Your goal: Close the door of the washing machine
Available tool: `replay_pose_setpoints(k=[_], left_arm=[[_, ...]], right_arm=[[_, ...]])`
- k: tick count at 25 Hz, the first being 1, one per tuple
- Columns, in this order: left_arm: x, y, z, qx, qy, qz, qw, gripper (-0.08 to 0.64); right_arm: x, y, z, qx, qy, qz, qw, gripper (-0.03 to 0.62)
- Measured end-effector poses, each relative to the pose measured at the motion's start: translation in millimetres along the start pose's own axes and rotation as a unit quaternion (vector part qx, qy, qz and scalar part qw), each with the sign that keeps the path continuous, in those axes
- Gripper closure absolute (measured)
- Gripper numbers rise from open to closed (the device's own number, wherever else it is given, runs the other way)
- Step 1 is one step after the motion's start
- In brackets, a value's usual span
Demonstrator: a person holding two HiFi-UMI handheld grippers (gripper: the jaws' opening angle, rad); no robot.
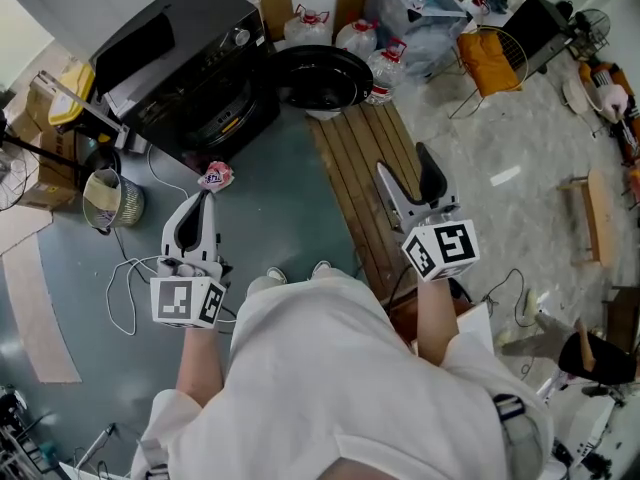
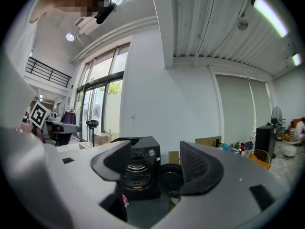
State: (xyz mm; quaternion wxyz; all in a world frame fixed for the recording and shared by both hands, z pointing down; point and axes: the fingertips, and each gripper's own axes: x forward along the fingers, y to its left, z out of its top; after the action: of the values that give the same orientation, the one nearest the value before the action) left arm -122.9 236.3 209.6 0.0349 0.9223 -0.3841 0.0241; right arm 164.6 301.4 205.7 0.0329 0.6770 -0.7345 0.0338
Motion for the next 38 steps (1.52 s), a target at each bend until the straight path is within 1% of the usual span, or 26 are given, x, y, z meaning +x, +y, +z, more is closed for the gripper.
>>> replay_pose_setpoints(k=[3,6,10,13,17,20,22,27,30,34,38], left_arm=[[4.0,-5.8,-0.3,0.002,0.004,0.005,1.0,0.557],[5.8,-11.3,-2.3,0.004,0.009,0.011,0.9999,0.557],[9.7,-12.7,-18.3,-0.005,0.032,0.017,0.9993,0.557],[22.8,-9.5,-27.2,-0.01,0.046,0.013,0.9988,0.557],[52.0,0.9,-34.5,-0.019,0.047,0.003,0.9987,0.557],[79.8,19.3,-45.9,-0.032,0.046,-0.007,0.9984,0.557],[101.9,37.2,-48.2,-0.038,0.044,-0.013,0.9982,0.557],[169.2,82.2,-31.2,-0.049,0.013,-0.038,0.998,0.557],[198.8,108.8,-27.8,-0.051,0.004,-0.052,0.9973,0.557],[227.4,138.7,-35.5,-0.063,0.016,-0.057,0.9963,0.557],[249.8,144.9,-33.2,-0.067,0.025,-0.064,0.9954,0.557]], right_arm=[[1.3,-18.0,2.1,-0.009,-0.001,-0.008,1.0,0.285],[5.0,-25.7,-2.3,-0.009,0.003,-0.002,1.0,0.282],[12.8,-28.5,-20.9,0.005,0.019,0.005,1.0,0.282],[21.8,-31.5,-36.2,0.014,0.038,0.009,0.999,0.282],[42.1,-40.3,-50.6,0.017,0.061,0.006,0.998,0.283],[68.8,-47.2,-50.8,0.009,0.066,-0.006,0.998,0.283],[92.3,-48.7,-44.2,0.004,0.065,-0.012,0.998,0.284],[153.0,-56.8,-19.9,-0.029,0.079,-0.024,0.996,0.284],[185.8,-58.5,-8.5,-0.035,0.079,-0.036,0.996,0.283],[218.3,-61.0,-7.4,-0.029,0.085,-0.04,0.995,0.284],[241.4,-74.5,-15.1,-0.02,0.096,-0.047,0.994,0.284]])
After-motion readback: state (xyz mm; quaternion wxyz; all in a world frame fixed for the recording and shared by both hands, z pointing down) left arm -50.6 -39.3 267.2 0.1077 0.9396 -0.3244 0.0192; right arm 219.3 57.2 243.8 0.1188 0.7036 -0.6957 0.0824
